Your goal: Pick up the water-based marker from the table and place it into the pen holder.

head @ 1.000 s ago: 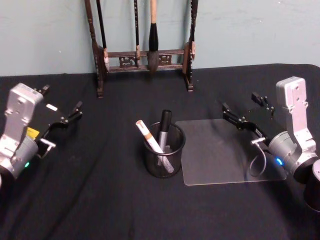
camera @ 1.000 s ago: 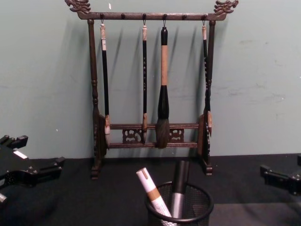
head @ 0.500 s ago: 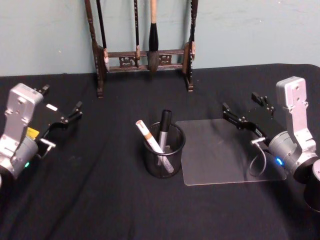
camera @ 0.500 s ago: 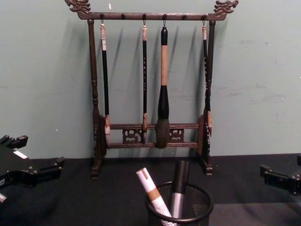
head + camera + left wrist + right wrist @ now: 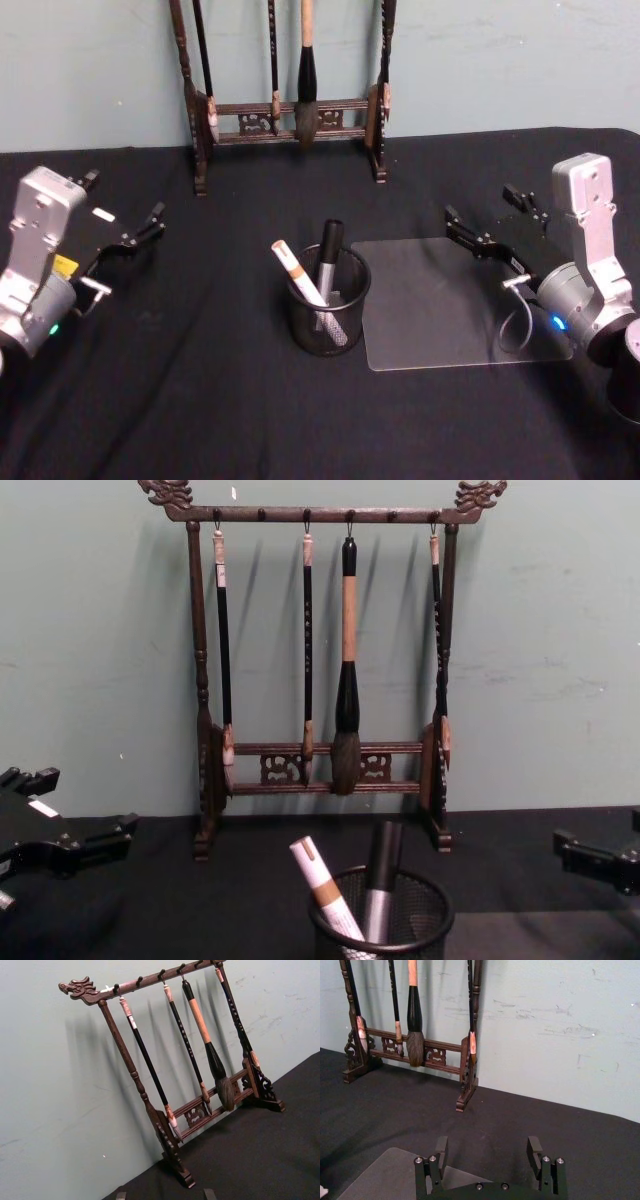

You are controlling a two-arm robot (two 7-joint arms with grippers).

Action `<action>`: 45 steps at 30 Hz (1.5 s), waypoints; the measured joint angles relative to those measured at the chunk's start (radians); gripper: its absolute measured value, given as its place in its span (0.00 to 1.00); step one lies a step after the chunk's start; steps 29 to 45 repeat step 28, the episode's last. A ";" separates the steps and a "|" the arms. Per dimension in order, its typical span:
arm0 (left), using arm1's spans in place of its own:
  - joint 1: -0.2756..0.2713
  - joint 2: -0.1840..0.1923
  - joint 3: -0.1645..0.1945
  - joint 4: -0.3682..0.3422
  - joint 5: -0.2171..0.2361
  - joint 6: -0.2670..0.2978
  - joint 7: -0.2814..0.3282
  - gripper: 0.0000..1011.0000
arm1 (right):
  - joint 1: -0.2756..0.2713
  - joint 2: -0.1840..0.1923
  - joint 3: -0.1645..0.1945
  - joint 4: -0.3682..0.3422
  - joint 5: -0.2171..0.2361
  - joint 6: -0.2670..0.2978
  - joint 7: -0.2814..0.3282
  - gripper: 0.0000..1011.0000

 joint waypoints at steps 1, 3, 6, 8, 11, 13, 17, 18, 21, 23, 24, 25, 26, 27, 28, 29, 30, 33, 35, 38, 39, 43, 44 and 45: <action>0.000 0.000 0.000 0.000 0.000 0.000 0.000 0.99 | 0.000 0.000 0.000 0.000 0.000 0.000 0.000 0.99; 0.000 0.000 0.000 0.000 0.000 0.000 0.000 0.99 | 0.000 0.000 0.000 0.000 0.000 0.000 0.000 0.99; 0.000 0.000 0.000 0.000 0.000 0.000 0.000 0.99 | 0.000 0.000 0.000 0.000 0.000 0.000 0.000 0.99; 0.000 0.000 0.000 0.000 0.000 0.000 0.000 0.99 | 0.000 0.000 0.000 0.000 0.000 0.000 0.000 0.99; 0.000 0.000 0.000 0.000 0.000 0.000 0.000 0.99 | 0.000 0.000 0.000 0.000 0.000 0.000 0.000 0.99; 0.000 0.000 0.000 0.000 0.000 0.000 0.000 0.99 | 0.000 0.000 0.000 0.000 0.000 0.000 0.000 0.99; 0.000 0.000 0.000 0.000 0.000 0.000 0.000 0.99 | 0.000 0.000 0.000 0.000 0.000 0.000 0.000 0.99; 0.000 0.000 0.000 0.000 0.000 0.000 0.000 0.99 | 0.000 0.000 0.000 0.000 0.000 0.000 0.000 0.99; 0.000 0.000 0.000 0.000 0.000 0.000 0.000 0.99 | 0.000 0.000 0.000 0.000 0.000 0.000 0.000 0.99; 0.000 0.000 0.000 0.000 0.000 0.000 0.000 0.99 | 0.000 0.000 0.000 0.000 0.000 0.000 0.000 0.99; 0.000 0.000 0.000 0.000 0.000 0.000 0.000 0.99 | 0.000 0.000 0.000 0.000 0.000 0.000 0.000 0.99; 0.000 0.000 0.000 0.000 0.000 0.000 0.000 0.99 | 0.000 0.000 0.000 0.000 0.000 0.000 0.000 0.99; 0.000 0.000 0.000 0.000 0.000 0.000 0.000 0.99 | 0.000 0.000 0.000 0.000 0.000 0.000 0.000 0.99; 0.000 0.000 0.000 0.000 0.000 0.000 0.000 0.99 | 0.000 0.000 0.000 0.000 0.000 0.000 0.000 0.99; 0.000 0.000 0.000 0.000 0.000 0.000 0.000 0.99 | 0.000 0.000 0.000 0.000 0.000 0.000 0.000 0.99; 0.000 0.000 0.000 0.000 0.000 0.000 0.000 0.99 | 0.000 0.000 0.000 0.000 0.000 0.000 0.000 0.99; 0.000 0.000 0.000 0.000 0.000 0.000 0.000 0.99 | 0.000 0.000 0.000 0.000 0.000 0.000 0.000 0.99; 0.000 0.000 0.000 0.000 0.000 0.000 0.000 0.99 | 0.000 0.000 0.000 0.000 0.000 0.000 0.000 0.99; 0.000 0.000 0.000 0.000 0.000 0.000 0.000 0.99 | 0.000 0.000 0.000 0.000 0.000 0.000 0.000 0.99; 0.000 0.000 0.000 0.000 0.000 0.000 0.000 0.99 | 0.000 0.000 0.000 0.000 0.000 0.000 0.000 0.99; 0.000 0.000 0.000 0.000 0.000 0.000 0.000 0.99 | 0.000 0.000 0.000 0.000 0.000 0.000 0.000 0.99; 0.000 0.000 0.000 0.000 0.000 0.000 0.000 0.99 | 0.000 0.000 0.000 0.000 0.000 0.000 0.000 0.99; 0.000 0.000 0.000 0.000 0.000 0.000 0.000 0.99 | 0.000 0.000 0.000 0.000 0.000 0.000 0.000 0.99; 0.000 0.000 0.000 0.000 0.000 0.000 0.000 0.99 | 0.000 0.000 0.000 0.000 0.000 0.000 0.000 0.99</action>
